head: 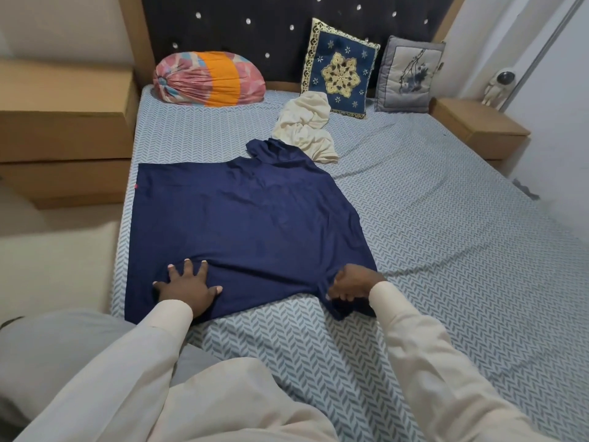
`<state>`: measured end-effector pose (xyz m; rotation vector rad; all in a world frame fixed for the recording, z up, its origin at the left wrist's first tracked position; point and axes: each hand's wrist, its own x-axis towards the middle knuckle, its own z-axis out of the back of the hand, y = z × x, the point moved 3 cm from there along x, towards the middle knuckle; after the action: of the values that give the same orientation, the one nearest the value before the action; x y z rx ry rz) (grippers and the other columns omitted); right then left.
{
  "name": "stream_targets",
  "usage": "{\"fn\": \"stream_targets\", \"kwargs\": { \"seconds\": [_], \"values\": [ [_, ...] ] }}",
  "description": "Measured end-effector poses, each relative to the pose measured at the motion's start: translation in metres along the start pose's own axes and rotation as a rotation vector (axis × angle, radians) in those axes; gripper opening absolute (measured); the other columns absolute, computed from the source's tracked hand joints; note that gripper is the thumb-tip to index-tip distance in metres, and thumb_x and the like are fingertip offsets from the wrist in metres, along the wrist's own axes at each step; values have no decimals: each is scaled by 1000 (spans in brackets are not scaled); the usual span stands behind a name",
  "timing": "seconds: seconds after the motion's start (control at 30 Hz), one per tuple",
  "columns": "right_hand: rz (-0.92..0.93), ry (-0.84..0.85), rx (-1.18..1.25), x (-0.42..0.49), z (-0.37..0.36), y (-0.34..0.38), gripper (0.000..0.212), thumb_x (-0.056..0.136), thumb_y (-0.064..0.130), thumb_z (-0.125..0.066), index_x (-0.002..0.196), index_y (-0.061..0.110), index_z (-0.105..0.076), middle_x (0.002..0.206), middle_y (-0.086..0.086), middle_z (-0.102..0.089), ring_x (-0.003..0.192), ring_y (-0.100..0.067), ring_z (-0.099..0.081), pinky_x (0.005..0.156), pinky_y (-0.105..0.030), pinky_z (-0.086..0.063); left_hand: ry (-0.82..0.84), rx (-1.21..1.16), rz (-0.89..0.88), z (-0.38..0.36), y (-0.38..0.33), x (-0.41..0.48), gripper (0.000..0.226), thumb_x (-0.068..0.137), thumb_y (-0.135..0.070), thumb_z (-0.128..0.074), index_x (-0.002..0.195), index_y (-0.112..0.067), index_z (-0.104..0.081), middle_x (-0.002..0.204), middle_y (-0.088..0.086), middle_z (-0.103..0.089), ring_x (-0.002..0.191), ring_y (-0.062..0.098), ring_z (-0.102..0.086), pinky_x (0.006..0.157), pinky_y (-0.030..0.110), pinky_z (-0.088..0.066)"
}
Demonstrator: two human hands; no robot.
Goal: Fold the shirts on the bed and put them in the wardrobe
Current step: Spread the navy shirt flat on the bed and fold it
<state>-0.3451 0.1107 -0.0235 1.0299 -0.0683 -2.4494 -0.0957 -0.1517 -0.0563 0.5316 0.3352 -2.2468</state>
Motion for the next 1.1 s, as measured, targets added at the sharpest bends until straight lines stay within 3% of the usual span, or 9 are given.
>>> {"fn": "stream_targets", "kwargs": {
  "seconds": [0.07, 0.13, 0.17, 0.23, 0.33, 0.67, 1.1],
  "values": [
    [25, -305, 116, 7, 14, 4, 23, 75, 38, -71, 68, 17, -63, 71, 5, -69, 71, -15, -64, 69, -27, -48, -56, 12, -6, 2, -1, 3, 75, 95, -64, -27, 156, -27, -2, 164, 7, 3, 149, 36, 2, 114, 62, -15],
    [68, -467, 217, 17, 19, 14, 16, 80, 36, -70, 80, 22, -62, 89, 5, -70, 88, -18, -64, 78, -29, -46, -114, 6, -45, 5, -4, 7, 73, 96, -63, -25, 156, -28, -2, 164, 8, 0, 149, 34, 1, 116, 58, -12],
    [114, -471, 225, 27, 19, 22, 14, 82, 35, -70, 89, 24, -64, 98, 2, -69, 95, -20, -64, 82, -30, -46, -143, 1, -66, 7, -6, 10, 72, 97, -62, -25, 156, -28, -3, 164, 8, -1, 150, 33, 1, 117, 57, -11],
    [183, -446, 165, 48, 15, 39, 30, 85, 35, -68, 111, 21, -66, 111, -6, -65, 107, -27, -61, 90, -33, -47, -188, -1, -117, 12, -12, 17, 69, 98, -60, -25, 156, -30, -5, 163, 8, -5, 150, 31, 0, 118, 55, -10],
    [202, -459, 22, 73, 16, 63, 38, 90, 38, -62, 124, 22, -60, 121, -11, -56, 114, -35, -50, 97, -39, -44, -170, -18, -166, 16, -20, 30, 67, 98, -60, -25, 156, -31, -7, 163, 7, -8, 150, 31, -1, 119, 54, -8],
    [405, -423, -234, 168, 56, 185, 47, 94, 34, -55, 139, 26, -48, 135, -9, -47, 125, -34, -43, 105, -40, -39, -128, -57, -21, 57, 24, 129, 67, 96, -66, -20, 154, -40, 3, 164, 2, 9, 148, 37, 11, 114, 64, 0],
    [500, -407, -306, 277, 103, 301, 50, 98, 36, -47, 146, 24, -41, 151, -6, -39, 139, -30, -34, 113, -42, -31, -227, -79, 35, 126, 85, 266, 67, 97, -64, -18, 155, -37, 1, 164, 7, 6, 149, 34, 8, 119, 54, 4]
  ]
}}
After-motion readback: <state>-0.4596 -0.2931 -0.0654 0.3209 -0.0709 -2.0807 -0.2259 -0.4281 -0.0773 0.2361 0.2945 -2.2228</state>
